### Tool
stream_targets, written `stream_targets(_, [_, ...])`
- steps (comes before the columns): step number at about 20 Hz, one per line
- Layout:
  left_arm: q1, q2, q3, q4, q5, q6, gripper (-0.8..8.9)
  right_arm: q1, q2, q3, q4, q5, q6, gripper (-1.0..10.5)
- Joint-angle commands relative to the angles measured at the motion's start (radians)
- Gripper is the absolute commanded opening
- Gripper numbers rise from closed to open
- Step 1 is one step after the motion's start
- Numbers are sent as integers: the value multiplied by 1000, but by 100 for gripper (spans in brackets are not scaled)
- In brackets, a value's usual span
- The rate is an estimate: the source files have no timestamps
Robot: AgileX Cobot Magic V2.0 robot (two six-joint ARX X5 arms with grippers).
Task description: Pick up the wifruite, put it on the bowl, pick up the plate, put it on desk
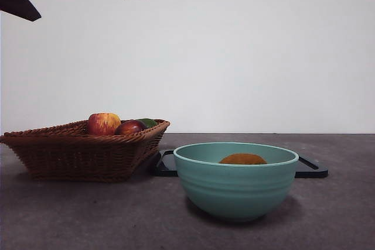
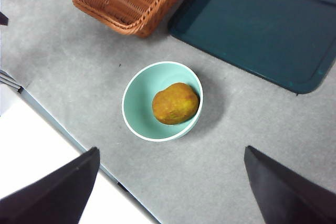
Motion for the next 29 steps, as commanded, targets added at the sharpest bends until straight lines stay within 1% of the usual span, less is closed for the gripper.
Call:
stream_targets(1, [-5, 5, 10, 16, 6, 20, 343, 5, 16, 21, 8, -2, 15, 441])
stream_targets(4, [-5, 5, 10, 30, 6, 23, 343, 6, 29, 13, 9, -3, 47, 440])
stream_targets(7, [-5, 5, 10, 35, 6, 23, 343, 36, 35, -60, 39, -2, 113, 438])
stream_targets(8, [-5, 5, 10, 35, 6, 23, 343, 51, 35, -108, 76, -2, 152, 415])
stream_targets(11, [-5, 5, 10, 35, 6, 23, 343, 108, 35, -262, 251, 3, 299, 409])
stream_targets(12, [-5, 5, 10, 35, 6, 23, 343, 132, 36, -305, 314, 19, 344, 408])
stream_targets(13, [-5, 5, 10, 35, 6, 23, 343, 156, 37, -341, 371, 52, 383, 389])
stream_targets(15, [-5, 5, 10, 35, 6, 23, 343, 205, 52, -387, 446, 130, 426, 328])
stream_targets(17, [-5, 5, 10, 35, 6, 26, 343, 251, 88, -399, 489, 192, 452, 323])
stream_targets(19, [-5, 5, 10, 35, 6, 26, 344, 288, 140, -399, 531, 242, 459, 317])
stream_targets(21, [-5, 5, 10, 35, 6, 26, 343, 320, 211, -399, 584, 283, 465, 267])
stream_targets(23, [-5, 5, 10, 35, 6, 26, 344, 343, 282, -399, 623, 330, 478, 261])
stream_targets(26, [-5, 5, 10, 35, 6, 26, 344, 359, 370, -399, 678, 363, 482, 258])
stream_targets(29, [-5, 5, 10, 35, 6, 26, 343, 370, 433, -399, 736, 373, 483, 167])
